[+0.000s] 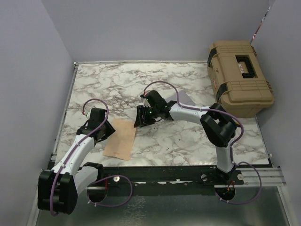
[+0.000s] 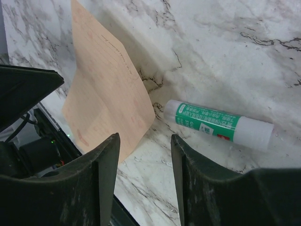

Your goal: Place the letter into the envelope and seal it

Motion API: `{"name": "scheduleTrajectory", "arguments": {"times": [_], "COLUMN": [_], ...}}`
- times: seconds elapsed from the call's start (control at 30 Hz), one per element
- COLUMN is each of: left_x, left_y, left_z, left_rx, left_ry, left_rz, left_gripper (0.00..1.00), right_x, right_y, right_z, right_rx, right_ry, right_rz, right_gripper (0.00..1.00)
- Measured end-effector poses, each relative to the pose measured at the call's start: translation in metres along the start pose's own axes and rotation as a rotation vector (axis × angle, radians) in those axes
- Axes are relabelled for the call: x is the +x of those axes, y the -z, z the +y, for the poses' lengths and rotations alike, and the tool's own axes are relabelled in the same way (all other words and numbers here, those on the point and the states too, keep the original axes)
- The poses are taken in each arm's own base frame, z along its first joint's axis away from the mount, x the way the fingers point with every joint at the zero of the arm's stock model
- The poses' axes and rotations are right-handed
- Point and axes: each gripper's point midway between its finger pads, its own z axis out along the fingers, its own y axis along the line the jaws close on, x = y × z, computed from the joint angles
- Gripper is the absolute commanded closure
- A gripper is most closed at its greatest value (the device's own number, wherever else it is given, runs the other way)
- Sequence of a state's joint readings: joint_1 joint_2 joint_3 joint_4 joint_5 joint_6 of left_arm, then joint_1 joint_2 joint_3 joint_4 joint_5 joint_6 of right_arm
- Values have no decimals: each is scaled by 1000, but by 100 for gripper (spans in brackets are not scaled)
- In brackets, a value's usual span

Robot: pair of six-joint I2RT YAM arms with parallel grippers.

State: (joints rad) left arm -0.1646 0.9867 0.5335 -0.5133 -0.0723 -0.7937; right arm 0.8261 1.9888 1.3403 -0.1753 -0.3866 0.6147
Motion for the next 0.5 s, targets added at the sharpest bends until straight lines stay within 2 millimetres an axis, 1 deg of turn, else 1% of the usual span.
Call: {"name": "scheduleTrajectory", "arguments": {"times": [0.1,0.27,0.4,0.43,0.47,0.5], "left_x": [0,-1,-1,-1,-2,-2], "left_y": [0,0,0,0,0,0], "left_z": [-1,-2,-4,-4,-4,-4], "left_rx": [4,11,16,17,17,17], "left_ry": [3,4,4,4,4,4], "left_rz": [1,-3,-4,-5,-5,-5], "left_gripper": [65,66,66,66,66,66], "right_x": [2,0,-4,-5,-6,-7], "right_y": [-8,-17,-23,-25,-27,-28], "right_z": [-1,-2,-1,-1,0,0], "right_rx": [-2,-5,-17,-20,-23,-27], "right_ry": [-10,-23,-32,-33,-35,-37], "right_rz": [5,2,-9,-11,-12,-15], "right_gripper": [56,62,63,65,74,87]}}
